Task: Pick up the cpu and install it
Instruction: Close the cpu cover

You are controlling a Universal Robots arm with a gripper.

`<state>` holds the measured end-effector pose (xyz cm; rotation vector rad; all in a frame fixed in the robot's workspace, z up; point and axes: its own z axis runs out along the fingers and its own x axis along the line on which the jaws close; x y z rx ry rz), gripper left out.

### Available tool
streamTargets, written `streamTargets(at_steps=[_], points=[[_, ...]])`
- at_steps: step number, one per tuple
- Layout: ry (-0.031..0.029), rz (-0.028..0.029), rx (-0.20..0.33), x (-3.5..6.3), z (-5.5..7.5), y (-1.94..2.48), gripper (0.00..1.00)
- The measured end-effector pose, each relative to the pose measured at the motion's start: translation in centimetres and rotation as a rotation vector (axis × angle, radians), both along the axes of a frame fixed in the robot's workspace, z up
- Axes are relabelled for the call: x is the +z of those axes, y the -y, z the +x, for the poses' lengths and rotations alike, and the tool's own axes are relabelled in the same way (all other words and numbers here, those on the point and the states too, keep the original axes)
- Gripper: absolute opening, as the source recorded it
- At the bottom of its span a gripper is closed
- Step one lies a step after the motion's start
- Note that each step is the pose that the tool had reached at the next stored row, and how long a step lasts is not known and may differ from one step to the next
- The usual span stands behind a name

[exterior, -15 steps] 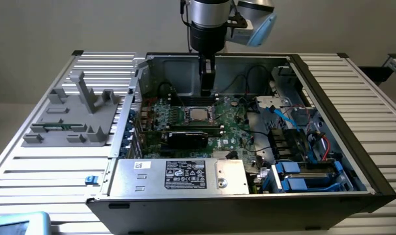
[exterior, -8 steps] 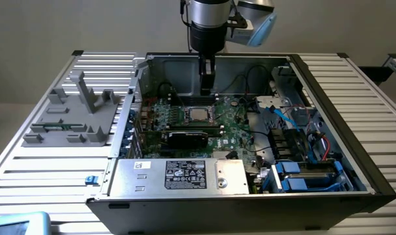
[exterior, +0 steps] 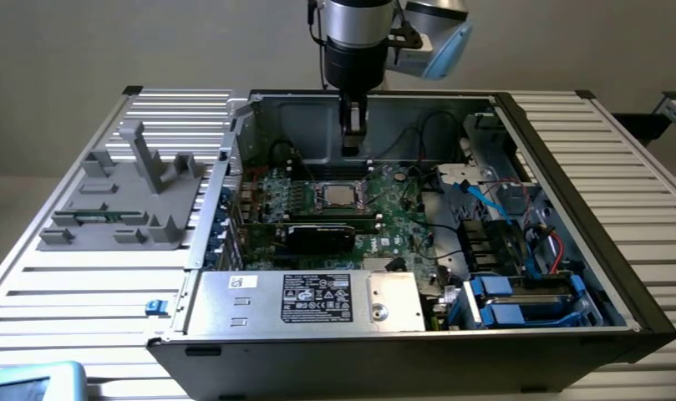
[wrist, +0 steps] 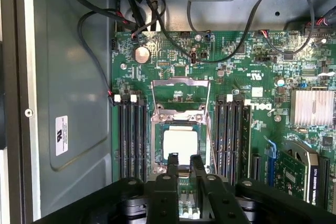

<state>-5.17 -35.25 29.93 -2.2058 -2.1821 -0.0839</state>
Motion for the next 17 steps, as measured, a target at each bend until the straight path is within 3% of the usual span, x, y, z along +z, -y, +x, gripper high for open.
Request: streamTargets(at_steps=[1,3,17], points=[[0.0,0.0001,0.0,0.0,0.0,0.01,0.13],[0.0,-0.0001,0.0,0.0,0.1,0.01,0.11],[0.0001,-0.0023,0.0,-0.44,5.5,0.0,0.11]])
